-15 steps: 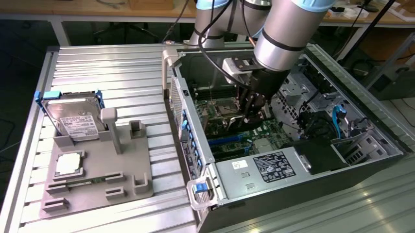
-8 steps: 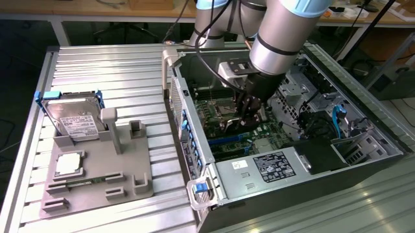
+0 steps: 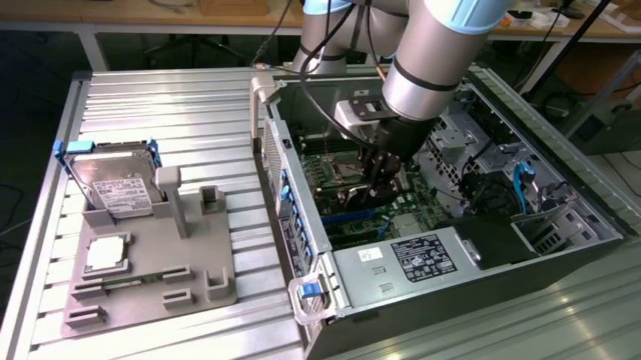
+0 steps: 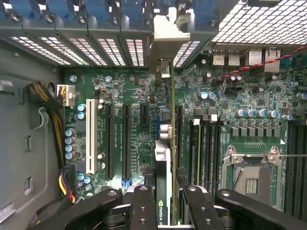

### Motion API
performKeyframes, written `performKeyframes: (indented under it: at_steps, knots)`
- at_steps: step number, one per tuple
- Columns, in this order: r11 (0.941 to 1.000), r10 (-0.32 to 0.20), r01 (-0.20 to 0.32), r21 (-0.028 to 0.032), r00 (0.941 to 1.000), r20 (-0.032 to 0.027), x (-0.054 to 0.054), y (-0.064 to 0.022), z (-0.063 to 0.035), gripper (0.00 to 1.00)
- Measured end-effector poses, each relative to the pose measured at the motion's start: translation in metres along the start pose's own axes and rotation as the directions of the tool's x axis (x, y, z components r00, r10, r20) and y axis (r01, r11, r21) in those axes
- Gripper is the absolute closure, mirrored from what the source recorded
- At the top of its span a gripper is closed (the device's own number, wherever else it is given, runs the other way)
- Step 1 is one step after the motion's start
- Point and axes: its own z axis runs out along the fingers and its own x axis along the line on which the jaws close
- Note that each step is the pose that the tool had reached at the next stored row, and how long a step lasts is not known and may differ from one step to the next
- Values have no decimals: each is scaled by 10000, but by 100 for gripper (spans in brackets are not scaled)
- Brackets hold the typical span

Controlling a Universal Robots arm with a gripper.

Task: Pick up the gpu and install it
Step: 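Insert the gpu into the slot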

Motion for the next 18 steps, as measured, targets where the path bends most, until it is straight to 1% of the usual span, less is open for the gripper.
performKeyframes:
  at_steps: [10, 18]
  knots:
    - [9999, 167, -167, 4, 9999, 4, 26, 16, 12, 73]
    - [9988, 480, -480, 11, 9988, 14, 26, 73, 43, 73]
